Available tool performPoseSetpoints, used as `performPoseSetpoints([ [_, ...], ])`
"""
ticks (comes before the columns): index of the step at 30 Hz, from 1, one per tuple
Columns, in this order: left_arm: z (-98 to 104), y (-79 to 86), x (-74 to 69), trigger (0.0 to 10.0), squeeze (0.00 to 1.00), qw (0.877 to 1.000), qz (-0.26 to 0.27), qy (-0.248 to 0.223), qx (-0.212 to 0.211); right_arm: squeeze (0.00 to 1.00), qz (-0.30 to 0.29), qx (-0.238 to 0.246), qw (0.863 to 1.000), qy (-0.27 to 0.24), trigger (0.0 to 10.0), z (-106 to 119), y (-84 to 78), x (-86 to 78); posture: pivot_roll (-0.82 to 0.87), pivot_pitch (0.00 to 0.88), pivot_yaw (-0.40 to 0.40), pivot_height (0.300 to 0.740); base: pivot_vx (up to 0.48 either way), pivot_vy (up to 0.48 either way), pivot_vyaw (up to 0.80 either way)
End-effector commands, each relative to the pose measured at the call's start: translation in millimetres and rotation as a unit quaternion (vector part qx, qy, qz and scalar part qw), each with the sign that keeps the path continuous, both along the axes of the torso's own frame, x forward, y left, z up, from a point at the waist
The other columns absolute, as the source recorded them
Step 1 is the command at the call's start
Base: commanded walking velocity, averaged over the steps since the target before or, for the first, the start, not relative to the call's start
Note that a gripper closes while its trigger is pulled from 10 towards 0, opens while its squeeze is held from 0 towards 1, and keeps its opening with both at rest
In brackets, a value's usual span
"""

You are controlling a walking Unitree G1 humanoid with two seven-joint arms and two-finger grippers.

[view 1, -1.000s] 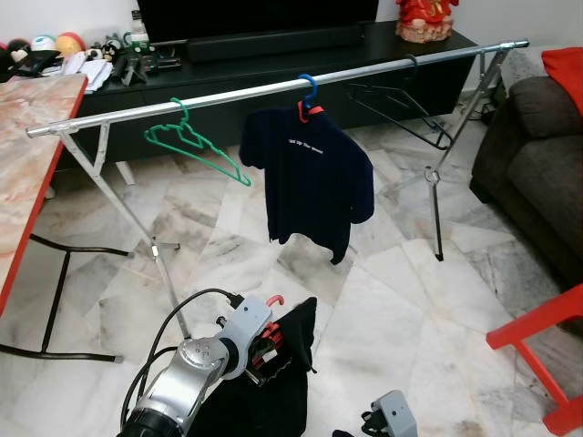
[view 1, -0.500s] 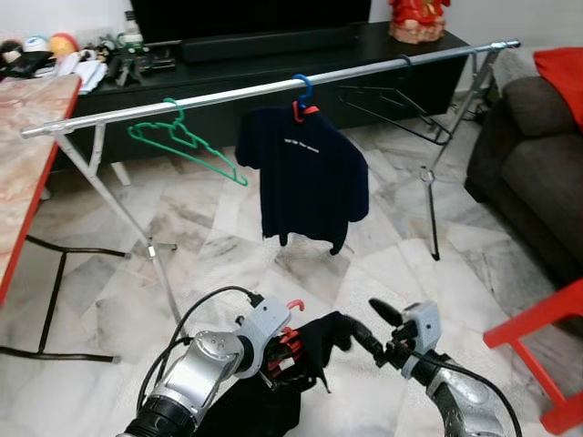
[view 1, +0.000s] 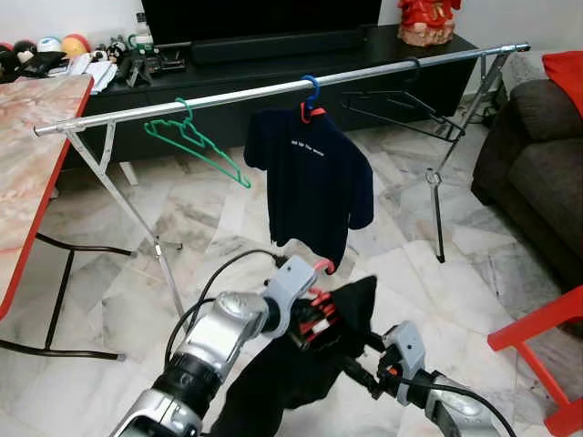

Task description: Hang hanger

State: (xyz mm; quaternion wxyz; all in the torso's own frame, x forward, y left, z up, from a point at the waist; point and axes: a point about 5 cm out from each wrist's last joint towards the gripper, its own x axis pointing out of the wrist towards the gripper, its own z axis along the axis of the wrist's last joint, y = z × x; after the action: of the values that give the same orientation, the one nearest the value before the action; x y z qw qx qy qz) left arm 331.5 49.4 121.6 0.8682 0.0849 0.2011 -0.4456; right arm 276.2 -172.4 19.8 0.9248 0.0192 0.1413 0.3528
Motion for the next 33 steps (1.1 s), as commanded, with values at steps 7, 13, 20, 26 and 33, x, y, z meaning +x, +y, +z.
performPoseSetpoints([
  [7, 13.3, 6.0, 1.6, 10.0, 0.0, 1.0, -0.018, -0.015, -0.008, 0.0, -0.181, -0.059, 0.978, -0.079, 10.0, -2.3, -12.6, -2.5, -0.12, 0.127, 0.038, 0.74, 0.0, 0.0, 0.0],
  [13, 23.8, 12.7, 8.9, 10.0, 0.0, 1.0, 0.003, -0.023, -0.021, 0.0, -0.184, -0.062, 0.98, -0.055, 10.0, -10.7, -10.4, -8.9, -0.11, 0.148, 0.043, 0.74, 0.0, 0.0, 0.0],
  [20, 47.7, 1.6, 8.4, 10.0, 0.0, 0.996, -0.039, -0.042, -0.067, 0.0, -0.141, -0.029, 0.988, -0.06, 10.0, -9.9, 3.8, -8.7, -0.09, 0.18, 0.063, 0.74, 0.0, 0.0, 0.0],
  [26, 58.6, -15.8, -1.9, 10.0, 0.0, 0.991, -0.096, -0.051, -0.084, 0.0, -0.148, -0.057, 0.984, -0.08, 10.0, -7.2, 3.6, -7.3, -0.09, 0.189, 0.072, 0.74, 0.0, 0.0, 0.0],
  [33, 59.9, -19.6, -4.5, 10.0, 0.0, 0.989, -0.11, -0.05, -0.084, 0.0, -0.213, -0.096, 0.962, -0.144, 10.0, 1.8, -5.2, -6.2, -0.09, 0.193, 0.08, 0.74, 0.0, 0.0, 0.0],
])
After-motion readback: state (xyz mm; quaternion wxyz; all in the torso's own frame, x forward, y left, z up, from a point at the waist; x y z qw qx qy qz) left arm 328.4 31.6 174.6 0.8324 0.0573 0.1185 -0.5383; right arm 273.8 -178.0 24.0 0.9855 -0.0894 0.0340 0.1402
